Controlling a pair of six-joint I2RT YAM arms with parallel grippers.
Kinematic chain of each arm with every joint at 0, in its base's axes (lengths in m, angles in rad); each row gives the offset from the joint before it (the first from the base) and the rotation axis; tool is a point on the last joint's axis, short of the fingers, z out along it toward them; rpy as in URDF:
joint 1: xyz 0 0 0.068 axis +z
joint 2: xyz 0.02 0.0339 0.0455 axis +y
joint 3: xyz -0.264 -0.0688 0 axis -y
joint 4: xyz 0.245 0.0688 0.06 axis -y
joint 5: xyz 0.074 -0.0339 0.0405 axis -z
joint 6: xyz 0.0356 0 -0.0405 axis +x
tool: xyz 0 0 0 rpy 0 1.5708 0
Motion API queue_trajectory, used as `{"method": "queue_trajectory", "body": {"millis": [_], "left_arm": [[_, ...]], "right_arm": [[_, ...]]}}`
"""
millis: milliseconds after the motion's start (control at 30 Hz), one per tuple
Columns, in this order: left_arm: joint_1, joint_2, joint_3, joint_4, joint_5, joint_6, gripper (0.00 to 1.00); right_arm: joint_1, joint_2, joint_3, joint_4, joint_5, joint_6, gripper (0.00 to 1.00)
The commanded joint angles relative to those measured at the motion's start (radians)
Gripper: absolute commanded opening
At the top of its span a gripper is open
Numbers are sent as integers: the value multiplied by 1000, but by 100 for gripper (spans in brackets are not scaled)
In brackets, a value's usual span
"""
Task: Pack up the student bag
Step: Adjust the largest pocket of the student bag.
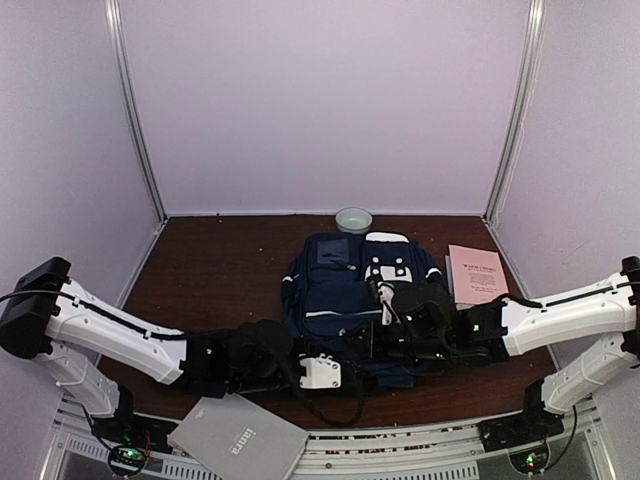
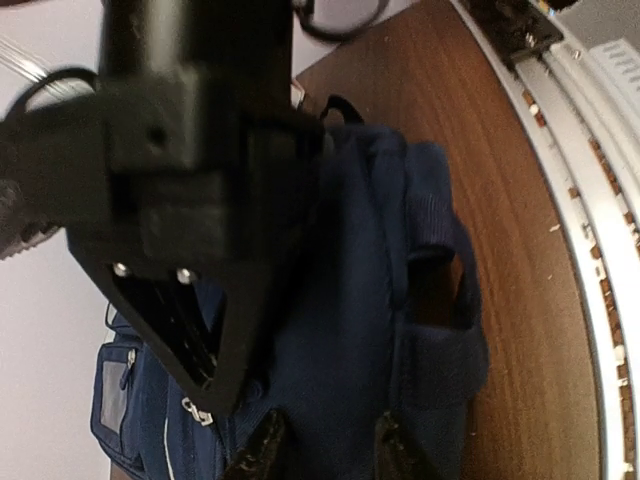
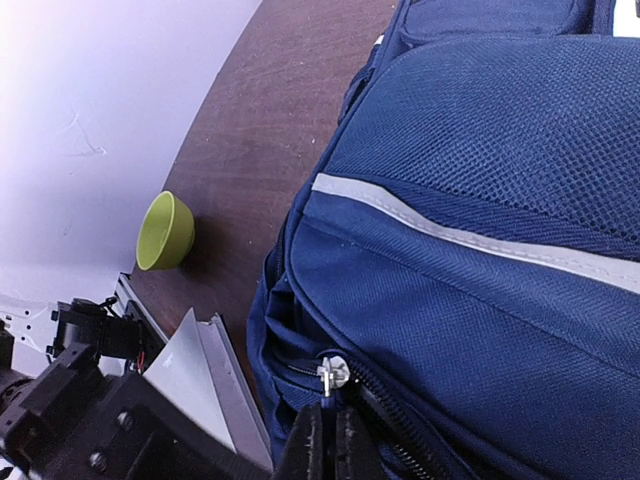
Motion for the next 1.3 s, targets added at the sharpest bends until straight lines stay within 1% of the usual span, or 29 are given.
{"method": "queue_trajectory", "body": {"millis": [0,100,133,167,267,367,467,567,700,833,933,1000,1067,1133,1167,1200,1267], "left_arm": [[-26,-148,-72,141,116,-94,32],[22,-258,-195,310,259,-227,32],[38,-268,-204,309,279,-253,33],[46,-262,-195,276,254,-263,32],[70,-185,-127,161,141,-267,27],[110,-114,-75,130,112,-299,26],[144,-50,-26,117,134,-337,28],[145,39,34,50,165,-329,26],[145,98,-4,101,198,-326,24],[145,144,-12,90,164,-314,21],[145,136,-32,113,117,-334,21],[145,98,-45,134,70,-361,23],[144,40,-61,160,25,-386,26],[134,-18,-84,199,-37,-399,30],[115,-41,-100,228,-82,-384,32],[91,-55,-120,265,-126,-338,35],[-1,-55,-170,382,-235,-179,38]], "right_arm": [[-32,-25,28,151,108,-24,0],[-30,-40,19,104,93,-37,0],[-30,-42,10,109,82,-29,0],[-30,-42,-1,127,71,-18,0],[-28,-30,-8,164,38,2,0],[-19,-20,9,167,34,-2,0],[-8,-4,19,168,34,-10,0],[-7,9,11,195,28,0,0],[-11,8,-8,243,65,22,0],[-22,-13,-28,315,66,52,0],[-22,-25,-13,276,52,57,0],[-22,-29,-24,282,41,92,0],[-22,-32,-62,345,35,164,0],[-23,-27,-123,455,37,249,0],[-22,-22,-140,502,42,290,0],[-19,-15,-150,538,47,321,0],[-13,0,-147,576,55,353,0]]}}
